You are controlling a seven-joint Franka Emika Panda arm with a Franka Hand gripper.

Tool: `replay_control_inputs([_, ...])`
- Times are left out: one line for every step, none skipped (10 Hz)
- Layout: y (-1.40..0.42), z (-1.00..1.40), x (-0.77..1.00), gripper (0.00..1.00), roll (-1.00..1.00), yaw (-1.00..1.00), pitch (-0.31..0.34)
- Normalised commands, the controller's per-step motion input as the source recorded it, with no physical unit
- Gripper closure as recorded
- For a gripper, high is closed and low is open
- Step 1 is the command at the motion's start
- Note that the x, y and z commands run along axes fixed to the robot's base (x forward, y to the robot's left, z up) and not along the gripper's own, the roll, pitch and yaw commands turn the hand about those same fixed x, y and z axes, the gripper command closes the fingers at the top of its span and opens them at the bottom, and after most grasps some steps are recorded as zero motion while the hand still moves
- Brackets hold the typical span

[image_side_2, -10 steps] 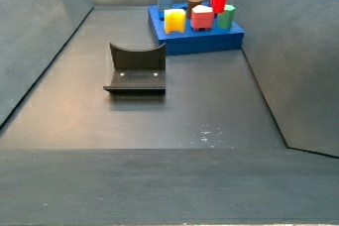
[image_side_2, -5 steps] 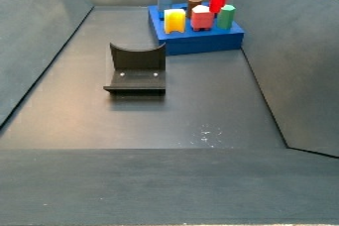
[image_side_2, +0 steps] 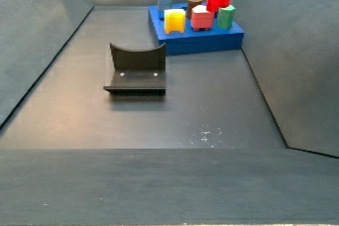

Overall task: Pick up the square-circle object. Move up. Rotate the square-circle object. Move to above the board. Insert the square-circle object.
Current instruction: Rotate the square-circle object.

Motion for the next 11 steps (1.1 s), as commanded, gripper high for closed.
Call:
replay_control_inputs([0.01,0.00,0.00,1.00,-0.02,-1.00,0.033])
replay_control_inputs([0.01,0.00,0.00,1.00,-0.02,-1.00,0.036])
replay_control_inputs([0.01,0.00,0.00,1.00,-0.03,-1.00,0.040])
replay_control_inputs([0.01,0.00,0.00,1.00,-0.03,-1.00,0.044])
replay_control_inputs([0.01,0.00,0.01,1.00,-0.03,-1.00,0.050])
replay_control_inputs([0.01,0.00,0.01,1.00,-0.04,-1.00,0.056])
replay_control_inputs([0.01,0.01,0.01,1.00,-0.05,-1.00,0.068])
replay_control_inputs([0.01,0.01,0.01,1.00,-0.05,-1.00,0.082])
replay_control_inputs([0.01,0.01,0.01,1.00,-0.07,-0.96,0.097])
replay_control_inputs([0.01,0.01,0.01,1.00,-0.07,-0.72,0.095])
replay_control_inputs([0.01,0.01,0.01,1.00,-0.06,-0.44,0.093])
